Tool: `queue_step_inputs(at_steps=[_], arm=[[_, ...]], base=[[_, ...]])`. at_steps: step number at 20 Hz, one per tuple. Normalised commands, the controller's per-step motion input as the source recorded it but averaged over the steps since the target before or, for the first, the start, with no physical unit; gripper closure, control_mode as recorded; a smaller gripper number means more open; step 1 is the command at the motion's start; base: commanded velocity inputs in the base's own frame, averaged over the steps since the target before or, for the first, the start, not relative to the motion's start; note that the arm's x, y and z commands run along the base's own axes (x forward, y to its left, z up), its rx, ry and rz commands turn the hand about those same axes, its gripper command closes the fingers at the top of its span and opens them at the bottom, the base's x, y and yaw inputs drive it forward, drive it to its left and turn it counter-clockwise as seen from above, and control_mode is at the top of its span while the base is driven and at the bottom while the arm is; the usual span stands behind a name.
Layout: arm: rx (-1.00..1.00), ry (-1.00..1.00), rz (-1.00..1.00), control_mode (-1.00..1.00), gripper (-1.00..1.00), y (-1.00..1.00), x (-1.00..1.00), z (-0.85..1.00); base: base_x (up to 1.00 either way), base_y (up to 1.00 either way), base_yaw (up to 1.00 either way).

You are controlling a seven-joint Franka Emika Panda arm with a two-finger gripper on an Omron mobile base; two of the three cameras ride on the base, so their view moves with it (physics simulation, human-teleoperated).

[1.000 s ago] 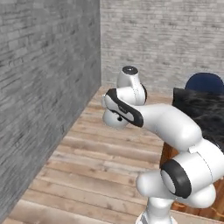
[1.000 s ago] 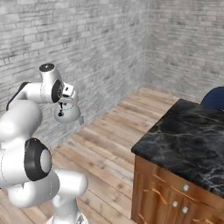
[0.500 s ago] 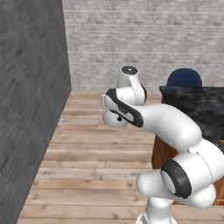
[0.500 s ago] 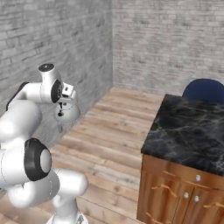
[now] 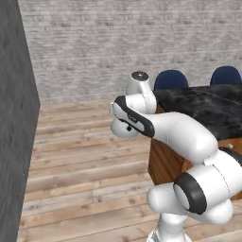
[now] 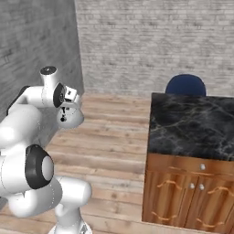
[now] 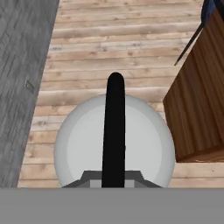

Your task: The kettle is done boiling. Turn off the stove, then wait for 300 timesteps before moving the kettle to the dining table.

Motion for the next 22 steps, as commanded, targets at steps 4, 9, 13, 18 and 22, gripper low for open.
queue_step_inputs(at_steps=[4, 9, 13, 18, 22], arm=[[0.00, 0.00, 0.00, 1.00, 1.00, 0.00, 0.00, 0.00], [0.00, 0.00, 0.00, 1.00, 1.00, 0.00, 0.00, 0.00], [0.00, 0.00, 0.00, 1.00, 1.00, 0.00, 0.00, 0.00], [0.00, 0.00, 0.00, 1.00, 1.00, 0.00, 0.00, 0.00], [0.00, 0.00, 0.00, 1.00, 1.00, 0.00, 0.00, 0.00]], base=[[0.29, 0.57, -0.44], [0.31, 0.60, -0.44], [0.33, 0.61, -0.44], [0.41, 0.65, -0.43], [0.45, 0.66, -0.42]])
